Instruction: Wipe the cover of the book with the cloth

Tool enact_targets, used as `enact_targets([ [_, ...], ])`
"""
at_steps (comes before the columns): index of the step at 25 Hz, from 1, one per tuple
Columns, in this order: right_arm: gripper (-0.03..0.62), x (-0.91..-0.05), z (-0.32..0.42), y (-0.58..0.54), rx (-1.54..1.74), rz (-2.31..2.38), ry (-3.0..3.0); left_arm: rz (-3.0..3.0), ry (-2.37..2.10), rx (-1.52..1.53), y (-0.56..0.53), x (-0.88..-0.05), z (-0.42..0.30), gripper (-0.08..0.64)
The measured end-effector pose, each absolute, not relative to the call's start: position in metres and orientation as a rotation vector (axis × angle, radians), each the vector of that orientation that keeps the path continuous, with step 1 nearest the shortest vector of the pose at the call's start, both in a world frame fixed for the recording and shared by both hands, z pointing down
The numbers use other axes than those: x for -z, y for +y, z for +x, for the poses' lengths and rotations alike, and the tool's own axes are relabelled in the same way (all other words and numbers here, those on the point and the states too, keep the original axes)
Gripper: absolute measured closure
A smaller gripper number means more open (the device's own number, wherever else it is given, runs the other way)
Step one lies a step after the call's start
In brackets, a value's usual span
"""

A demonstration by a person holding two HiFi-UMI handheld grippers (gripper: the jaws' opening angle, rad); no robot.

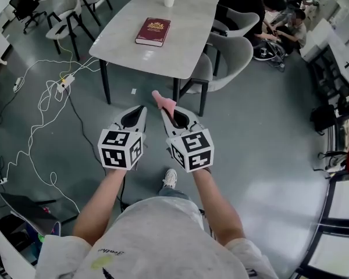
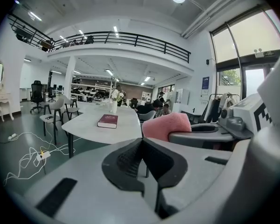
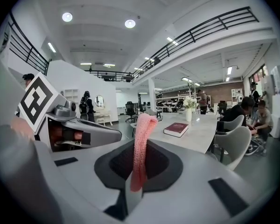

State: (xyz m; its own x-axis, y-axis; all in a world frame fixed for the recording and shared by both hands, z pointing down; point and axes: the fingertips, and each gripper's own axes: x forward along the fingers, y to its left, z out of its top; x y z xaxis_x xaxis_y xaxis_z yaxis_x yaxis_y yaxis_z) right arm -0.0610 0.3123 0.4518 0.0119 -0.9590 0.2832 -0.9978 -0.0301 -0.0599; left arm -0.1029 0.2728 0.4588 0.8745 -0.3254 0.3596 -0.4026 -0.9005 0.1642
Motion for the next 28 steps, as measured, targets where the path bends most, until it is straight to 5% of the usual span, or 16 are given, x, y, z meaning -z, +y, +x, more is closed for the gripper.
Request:
enact_targets([
  [13,0.575,-0.461,0.051,0.277,-0.414,2.084,-2.116,2.801,-0.584,-0.513,0.243,-0.462,0.011,0.554],
  [28,0.575,-0.462,0.087,0.237,-0.397,2.031,-2.171,2.758,-0.665,-0.498,0.203,-0.468,0.043,0.554],
])
